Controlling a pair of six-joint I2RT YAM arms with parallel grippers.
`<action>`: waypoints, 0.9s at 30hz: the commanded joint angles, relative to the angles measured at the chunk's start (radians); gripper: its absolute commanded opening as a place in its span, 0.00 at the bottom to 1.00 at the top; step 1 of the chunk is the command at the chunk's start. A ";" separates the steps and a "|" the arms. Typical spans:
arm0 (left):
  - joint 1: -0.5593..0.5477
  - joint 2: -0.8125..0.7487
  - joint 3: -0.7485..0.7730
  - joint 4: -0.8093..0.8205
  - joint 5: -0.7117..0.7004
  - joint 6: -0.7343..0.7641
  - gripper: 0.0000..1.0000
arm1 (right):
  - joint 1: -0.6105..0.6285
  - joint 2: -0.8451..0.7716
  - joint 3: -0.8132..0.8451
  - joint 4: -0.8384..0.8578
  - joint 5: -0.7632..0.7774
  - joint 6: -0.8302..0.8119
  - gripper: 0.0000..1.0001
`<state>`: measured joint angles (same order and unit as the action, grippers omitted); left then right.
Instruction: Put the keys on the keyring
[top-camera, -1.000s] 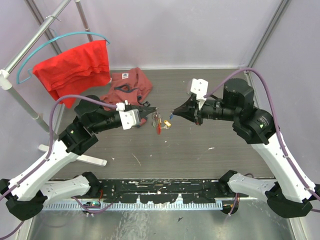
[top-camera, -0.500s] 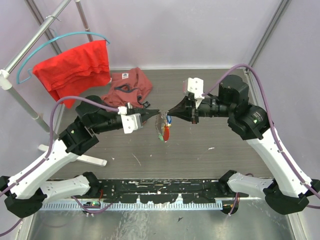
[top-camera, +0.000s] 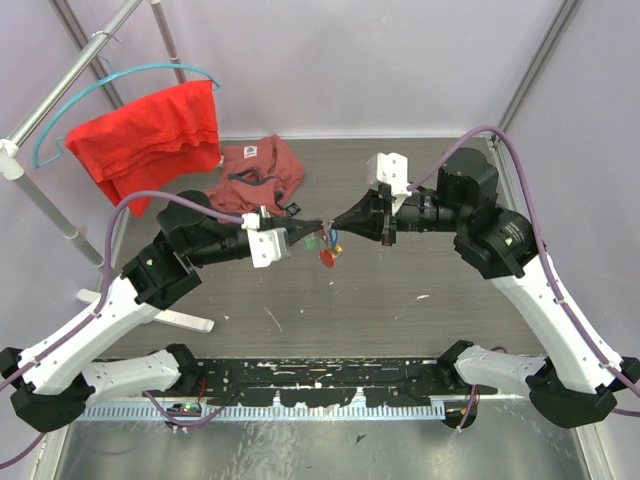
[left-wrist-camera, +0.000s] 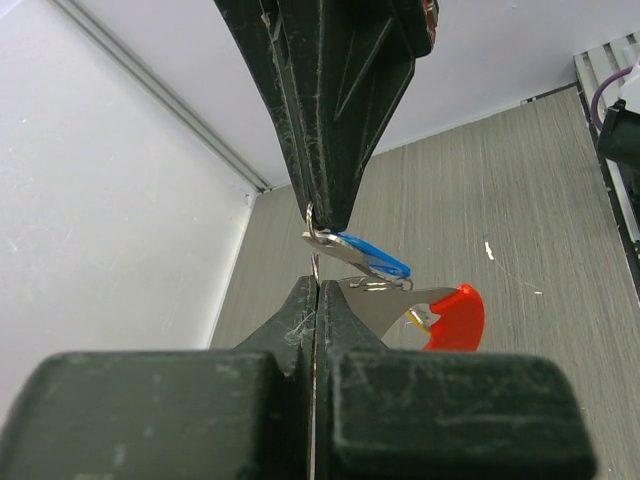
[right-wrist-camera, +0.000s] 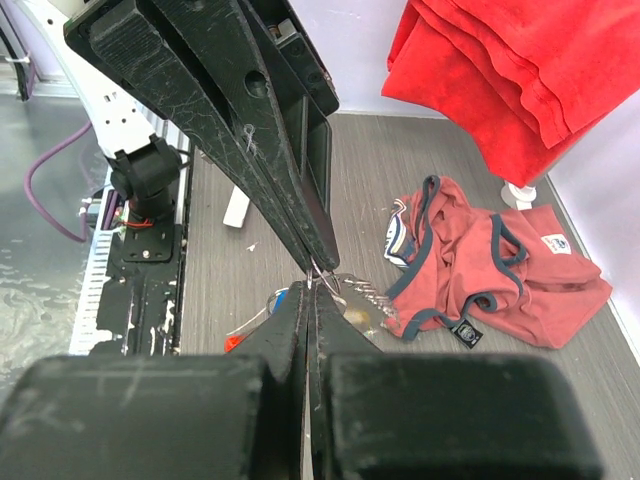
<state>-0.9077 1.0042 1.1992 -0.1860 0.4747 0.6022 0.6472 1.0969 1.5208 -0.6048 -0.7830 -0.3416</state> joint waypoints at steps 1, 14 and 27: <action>-0.009 -0.005 0.048 0.033 -0.014 0.009 0.00 | 0.011 0.011 0.006 0.051 -0.008 0.013 0.01; -0.011 -0.005 0.050 0.033 -0.022 0.006 0.00 | 0.034 0.026 0.010 0.050 0.063 0.024 0.01; -0.012 -0.013 0.043 0.033 -0.025 0.012 0.00 | 0.032 -0.009 -0.025 0.084 0.151 0.059 0.01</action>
<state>-0.9127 1.0046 1.2011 -0.1860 0.4366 0.6029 0.6788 1.1191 1.4986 -0.5941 -0.6807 -0.3035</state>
